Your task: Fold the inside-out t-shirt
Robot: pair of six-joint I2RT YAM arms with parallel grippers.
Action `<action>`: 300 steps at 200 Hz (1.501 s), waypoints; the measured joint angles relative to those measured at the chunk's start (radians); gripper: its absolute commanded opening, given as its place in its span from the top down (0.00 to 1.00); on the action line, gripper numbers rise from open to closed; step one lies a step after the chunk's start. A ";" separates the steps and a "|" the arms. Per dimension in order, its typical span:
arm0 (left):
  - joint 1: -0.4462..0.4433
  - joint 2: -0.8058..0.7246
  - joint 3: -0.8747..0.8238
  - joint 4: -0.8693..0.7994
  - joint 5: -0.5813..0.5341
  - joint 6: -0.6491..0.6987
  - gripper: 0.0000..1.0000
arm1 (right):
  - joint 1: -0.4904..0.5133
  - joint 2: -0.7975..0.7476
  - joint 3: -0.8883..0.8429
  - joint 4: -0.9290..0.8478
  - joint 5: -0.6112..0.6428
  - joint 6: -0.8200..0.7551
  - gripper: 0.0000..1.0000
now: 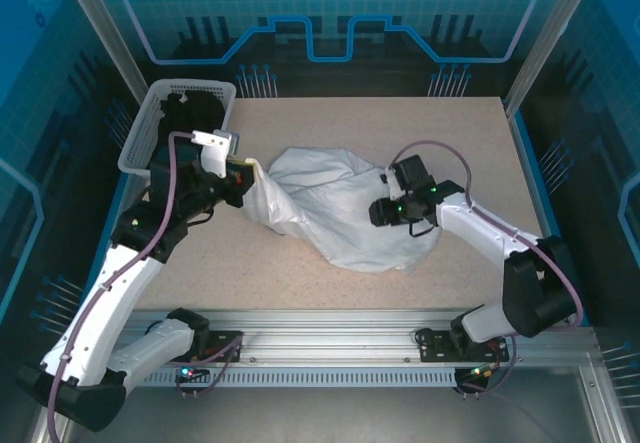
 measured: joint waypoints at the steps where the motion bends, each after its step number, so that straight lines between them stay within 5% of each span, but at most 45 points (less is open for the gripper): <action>1: 0.000 0.000 0.001 -0.002 -0.001 0.000 1.00 | 0.001 -0.003 -0.002 -0.004 0.002 0.002 0.45; 54: 0.047 -0.007 0.056 -0.051 -0.069 0.007 1.00 | 0.012 -0.237 -0.198 -0.194 0.104 0.208 0.44; 99: 0.057 -0.014 0.056 -0.048 -0.068 0.005 1.00 | 0.013 -0.244 -0.295 -0.149 0.068 0.345 0.46; 111: 0.059 -0.014 0.056 -0.048 -0.066 0.005 1.00 | 0.013 -0.225 -0.325 -0.098 0.037 0.373 0.53; 133: 0.062 -0.012 0.056 -0.048 -0.058 0.003 1.00 | 0.014 -0.192 -0.348 -0.022 0.000 0.405 0.88; 147: 0.070 -0.009 0.056 -0.047 -0.047 -0.003 1.00 | 0.014 -0.196 -0.338 -0.001 0.006 0.395 0.95; 173: 0.114 0.000 0.058 -0.049 -0.030 -0.033 1.00 | -0.003 -0.268 -0.214 -0.056 0.048 0.282 0.98; 244: 0.379 0.002 0.321 -0.076 0.003 -0.139 1.00 | -0.118 -0.393 0.471 -0.192 0.009 -0.124 0.96; 300: 0.435 -0.022 0.401 -0.085 -0.006 -0.131 1.00 | -0.194 -0.290 0.552 -0.250 -0.130 -0.204 0.92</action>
